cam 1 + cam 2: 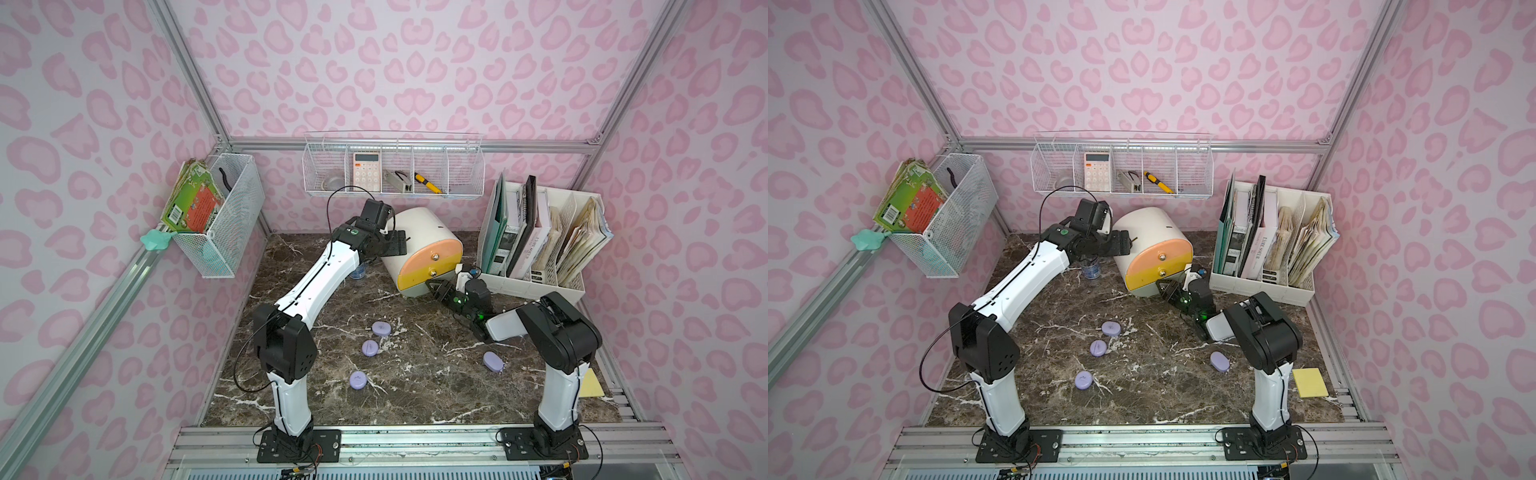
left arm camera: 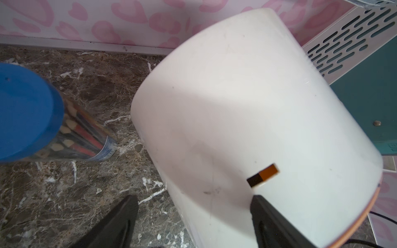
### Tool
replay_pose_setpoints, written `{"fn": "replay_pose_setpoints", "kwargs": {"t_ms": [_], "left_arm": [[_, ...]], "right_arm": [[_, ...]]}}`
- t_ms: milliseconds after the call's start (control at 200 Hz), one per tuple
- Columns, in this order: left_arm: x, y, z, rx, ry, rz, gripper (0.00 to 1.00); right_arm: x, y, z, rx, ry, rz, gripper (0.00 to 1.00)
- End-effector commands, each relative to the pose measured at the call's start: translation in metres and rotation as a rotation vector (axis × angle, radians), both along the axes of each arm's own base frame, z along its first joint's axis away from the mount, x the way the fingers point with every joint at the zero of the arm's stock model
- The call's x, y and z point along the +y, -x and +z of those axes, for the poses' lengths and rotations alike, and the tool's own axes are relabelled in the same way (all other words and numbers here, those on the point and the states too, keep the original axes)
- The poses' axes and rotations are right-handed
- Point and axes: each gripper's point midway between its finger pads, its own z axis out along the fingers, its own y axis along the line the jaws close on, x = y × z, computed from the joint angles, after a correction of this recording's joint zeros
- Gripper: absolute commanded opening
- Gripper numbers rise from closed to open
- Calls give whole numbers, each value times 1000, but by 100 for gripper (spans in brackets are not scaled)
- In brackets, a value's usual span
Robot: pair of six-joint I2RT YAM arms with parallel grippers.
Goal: Put the bluetooth earphones in the drawer according to color
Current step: Open the drawer in the storage box.
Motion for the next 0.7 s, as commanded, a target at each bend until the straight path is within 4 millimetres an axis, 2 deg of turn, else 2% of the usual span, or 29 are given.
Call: {"fn": "replay_pose_setpoints", "kwargs": {"t_ms": [0, 160, 365, 540, 695], "left_arm": [[-4, 6, -15, 51, -23, -37, 87], [-3, 5, -19, 57, -28, -37, 87], [-2, 6, -18, 55, -33, -39, 87], [-1, 8, -19, 56, -35, -36, 87], [1, 10, -17, 52, -37, -31, 87]], "right_arm": [[2, 0, -6, 31, -2, 1, 51], [0, -4, -8, 32, -4, -9, 46], [-1, -8, -11, 35, -3, -18, 45], [-6, -11, -10, 28, 0, -38, 38], [-15, -13, -8, 13, 5, -54, 40]]}}
